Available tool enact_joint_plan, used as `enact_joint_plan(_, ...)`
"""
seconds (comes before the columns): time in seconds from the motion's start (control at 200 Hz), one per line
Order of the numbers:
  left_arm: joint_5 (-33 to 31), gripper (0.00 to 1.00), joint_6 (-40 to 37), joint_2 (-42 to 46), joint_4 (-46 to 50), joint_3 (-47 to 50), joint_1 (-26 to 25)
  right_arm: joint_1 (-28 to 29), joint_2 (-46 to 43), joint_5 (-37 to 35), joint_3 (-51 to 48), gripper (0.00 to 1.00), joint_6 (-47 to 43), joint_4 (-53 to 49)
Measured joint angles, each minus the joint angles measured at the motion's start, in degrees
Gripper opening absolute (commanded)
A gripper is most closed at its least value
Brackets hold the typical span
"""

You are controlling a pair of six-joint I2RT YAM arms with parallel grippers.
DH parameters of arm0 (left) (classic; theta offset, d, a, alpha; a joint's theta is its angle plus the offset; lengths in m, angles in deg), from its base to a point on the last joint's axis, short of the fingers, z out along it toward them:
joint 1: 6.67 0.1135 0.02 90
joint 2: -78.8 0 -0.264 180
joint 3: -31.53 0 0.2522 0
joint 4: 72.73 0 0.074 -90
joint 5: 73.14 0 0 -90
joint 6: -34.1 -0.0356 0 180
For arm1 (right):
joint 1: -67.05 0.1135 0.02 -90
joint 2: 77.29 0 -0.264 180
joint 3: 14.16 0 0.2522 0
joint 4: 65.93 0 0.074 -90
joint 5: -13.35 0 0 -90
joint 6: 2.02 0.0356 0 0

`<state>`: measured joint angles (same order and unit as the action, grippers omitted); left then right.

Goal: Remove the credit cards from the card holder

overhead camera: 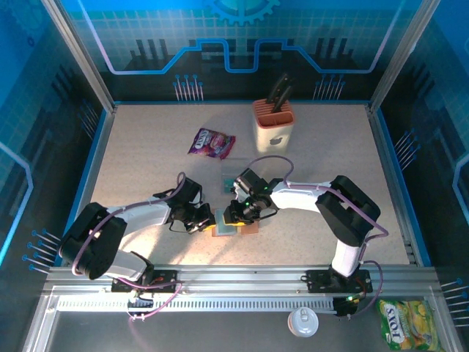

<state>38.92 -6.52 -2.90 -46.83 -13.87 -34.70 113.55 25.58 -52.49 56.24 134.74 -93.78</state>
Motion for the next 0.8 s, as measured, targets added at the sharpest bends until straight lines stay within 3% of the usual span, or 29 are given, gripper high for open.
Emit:
enact_joint_plan(0.48, -0.2, 0.08, 0.0, 0.0, 0.0, 0.0, 0.0, -0.1, -0.7, -2.7, -0.1, 0.36, 0.0, -2.2)
enact_joint_plan(0.8, -0.9, 0.18, 0.1, 2.7, 2.2, -0.7, 0.0, -0.2, -0.9, -2.6, -0.7, 0.36, 0.0, -1.6)
